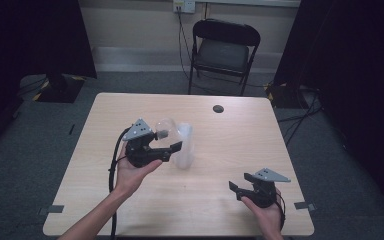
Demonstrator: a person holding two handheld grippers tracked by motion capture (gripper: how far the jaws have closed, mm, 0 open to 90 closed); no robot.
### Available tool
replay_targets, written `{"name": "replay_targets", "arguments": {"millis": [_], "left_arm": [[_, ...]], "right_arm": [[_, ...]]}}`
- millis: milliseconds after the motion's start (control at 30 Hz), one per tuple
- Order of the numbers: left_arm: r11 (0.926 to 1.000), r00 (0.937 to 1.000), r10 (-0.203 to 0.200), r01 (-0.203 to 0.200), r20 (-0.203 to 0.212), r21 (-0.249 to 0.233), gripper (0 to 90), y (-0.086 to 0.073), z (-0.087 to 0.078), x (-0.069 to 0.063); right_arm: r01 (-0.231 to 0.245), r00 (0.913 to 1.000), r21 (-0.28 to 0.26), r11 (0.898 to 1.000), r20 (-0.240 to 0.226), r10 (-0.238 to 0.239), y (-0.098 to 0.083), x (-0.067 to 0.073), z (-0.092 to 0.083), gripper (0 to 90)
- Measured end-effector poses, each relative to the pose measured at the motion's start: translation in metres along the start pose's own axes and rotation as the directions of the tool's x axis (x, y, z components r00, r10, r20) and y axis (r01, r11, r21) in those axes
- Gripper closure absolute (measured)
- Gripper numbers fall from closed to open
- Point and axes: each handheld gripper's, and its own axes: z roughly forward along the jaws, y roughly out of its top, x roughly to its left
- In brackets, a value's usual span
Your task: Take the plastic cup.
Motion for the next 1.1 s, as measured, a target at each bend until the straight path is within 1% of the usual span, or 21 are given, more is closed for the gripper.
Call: {"name": "replay_targets", "arguments": {"millis": [33, 67, 100, 167, 267, 300, 333, 400, 467, 533, 633, 667, 733, 800, 833, 900, 933, 1000, 1033, 1067, 1100], "left_arm": [[0.9999, 0.9998, -0.011, 0.011, 0.017, 0.004, 32.5, -0.004, -0.002, -0.001], [0.9999, 0.9998, -0.011, 0.011, 0.017, 0.004, 32.0, -0.004, -0.002, -0.001], [0.9996, 0.9986, -0.029, 0.029, 0.045, 0.001, 32.1, -0.007, -0.005, -0.004], [0.9994, 0.997, -0.034, 0.033, 0.07, 0.006, 32.2, -0.01, -0.006, -0.007], [0.9988, 0.9951, -0.044, 0.042, 0.088, 0.026, 32.6, -0.014, -0.005, -0.008], [0.9957, 0.9885, -0.088, 0.084, 0.123, 0.039, 32.8, -0.018, -0.004, -0.007], [0.9948, 0.9876, -0.095, 0.089, 0.125, 0.05, 32.8, -0.02, -0.004, -0.006], [0.9944, 0.9892, -0.098, 0.093, 0.108, 0.05, 33.4, -0.025, -0.003, -0.005], [0.9907, 0.9861, -0.122, 0.114, 0.113, 0.075, 33.5, -0.029, 0.0, -0.002], [0.9882, 0.9856, -0.134, 0.125, 0.103, 0.088, 33.8, -0.035, 0.003, 0.0], [0.9791, 0.9799, -0.17, 0.156, 0.104, 0.13, 33.9, -0.044, 0.01, 0.003], [0.9791, 0.9799, -0.17, 0.156, 0.104, 0.13, 34.0, -0.044, 0.01, 0.003], [0.9718, 0.9785, -0.184, 0.166, 0.094, 0.167, 34.0, -0.052, 0.016, 0.004], [0.9692, 0.9781, -0.187, 0.168, 0.093, 0.18, 34.1, -0.056, 0.02, 0.003], [0.9672, 0.9776, -0.188, 0.167, 0.095, 0.191, 34.1, -0.057, 0.02, 0.002], [0.9673, 0.9763, -0.188, 0.165, 0.107, 0.192, 34.1, -0.06, 0.021, 0.001], [0.9673, 0.9763, -0.188, 0.165, 0.107, 0.192, 34.1, -0.06, 0.021, 0.001], [0.9677, 0.9771, -0.178, 0.153, 0.115, 0.2, 34.0, -0.061, 0.023, -0.001], [0.965, 0.9735, -0.192, 0.165, 0.124, 0.204, 34.1, -0.062, 0.023, 0.0], [0.965, 0.9735, -0.192, 0.165, 0.124, 0.204, 34.2, -0.062, 0.023, 0.0], [0.9611, 0.9681, -0.212, 0.182, 0.133, 0.208, 34.3, -0.062, 0.022, 0.001]], "right_arm": [[0.003, 0.9999, 0.003, 1.0, 0.011, -0.003, 0.0, 0.003, 0.0, 33.1], [0.006, 0.9999, 0.002, 1.0, 0.009, -0.006, 0.0, 0.004, 0.001, 34.6], [0.008, 0.9999, -0.001, 1.0, 0.009, -0.008, 0.001, 0.006, 0.001, 35.1], [0.019, 0.9998, -0.009, 1.0, 0.006, -0.019, 0.001, 0.01, 0.001, 37.6], [0.035, 0.9994, -0.01, 0.999, -0.004, -0.035, 0.002, 0.014, 0.001, 39.2], [0.063, 0.9978, -0.005, 0.998, -0.022, -0.063, 0.002, 0.019, 0.002, 40.6], [0.072, 0.997, -0.003, 0.997, -0.028, -0.072, 0.002, 0.022, 0.002, 40.7], [0.102, 0.994, -0.002, 0.995, -0.04, -0.102, 0.003, 0.028, 0.001, 41.3], [0.113, 0.9921, -0.007, 0.994, -0.053, -0.114, 0.004, 0.032, 0.001, 40.7], [0.13, 0.9899, -0.005, 0.992, -0.058, -0.13, 0.004, 0.036, 0.001, 38.5], [0.142, 0.9855, -0.018, 0.99, -0.092, -0.143, 0.005, 0.041, 0.002, 37.0], [0.142, 0.9855, -0.018, 0.99, -0.092, -0.143, 0.005, 0.041, 0.002, 37.0], [0.159, 0.9792, -0.033, 0.987, -0.123, -0.161, 0.006, 0.047, 0.004, 36.3], [0.177, 0.972, -0.057, 0.983, -0.147, -0.184, 0.007, 0.052, 0.006, 37.5], [0.18, 0.9707, -0.069, 0.981, -0.149, -0.188, 0.007, 0.054, 0.006, 37.6], [0.189, 0.9654, -0.097, 0.977, -0.163, -0.203, 0.009, 0.057, 0.007, 38.6], [0.189, 0.9654, -0.097, 0.977, -0.163, -0.203, 0.009, 0.057, 0.007, 38.6], [0.197, 0.96, -0.105, 0.975, -0.181, -0.214, 0.014, 0.063, 0.01, 41.9], [0.206, 0.9567, -0.103, 0.973, -0.188, -0.222, 0.016, 0.065, 0.011, 46.6], [0.211, 0.9524, -0.1, 0.972, -0.203, -0.227, 0.018, 0.068, 0.012, 47.9], [0.214, 0.9499, -0.099, 0.972, -0.211, -0.231, 0.02, 0.07, 0.014, 47.7]]}}
